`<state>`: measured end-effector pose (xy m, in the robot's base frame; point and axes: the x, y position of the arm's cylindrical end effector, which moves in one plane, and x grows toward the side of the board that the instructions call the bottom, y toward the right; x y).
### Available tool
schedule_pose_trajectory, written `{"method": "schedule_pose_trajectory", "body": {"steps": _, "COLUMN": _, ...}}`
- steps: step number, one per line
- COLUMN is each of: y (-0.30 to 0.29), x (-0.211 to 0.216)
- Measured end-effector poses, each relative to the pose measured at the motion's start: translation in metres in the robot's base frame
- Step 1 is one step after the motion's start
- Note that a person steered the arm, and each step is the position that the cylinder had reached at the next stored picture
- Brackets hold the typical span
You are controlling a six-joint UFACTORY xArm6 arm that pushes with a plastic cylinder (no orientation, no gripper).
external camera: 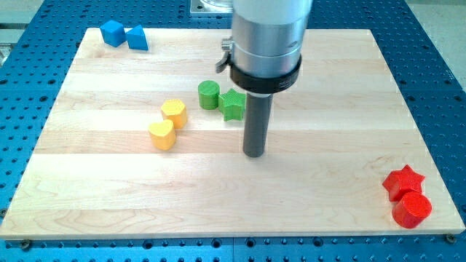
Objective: Push the yellow blocks to the bottom center of the board
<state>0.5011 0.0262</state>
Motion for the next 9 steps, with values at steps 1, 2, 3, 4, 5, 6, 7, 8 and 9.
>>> {"method": "schedule_pose_trajectory", "body": {"steps": 1, "y": -0.044, "x": 0.000}}
{"method": "schedule_pose_trajectory", "body": {"steps": 2, "y": -0.091, "x": -0.021}}
{"method": "schedule_pose_trajectory", "body": {"steps": 3, "y": -0.093, "x": -0.047}}
{"method": "schedule_pose_trajectory", "body": {"steps": 4, "y": -0.108, "x": -0.059}}
{"method": "schedule_pose_trajectory", "body": {"steps": 5, "y": -0.108, "x": -0.089}}
{"method": "schedule_pose_trajectory", "body": {"steps": 6, "y": -0.118, "x": -0.092}}
{"method": "schedule_pose_trajectory", "body": {"steps": 7, "y": -0.117, "x": -0.096}}
{"method": "schedule_pose_trajectory", "body": {"steps": 8, "y": -0.117, "x": -0.096}}
{"method": "schedule_pose_trajectory", "body": {"steps": 9, "y": -0.118, "x": -0.096}}
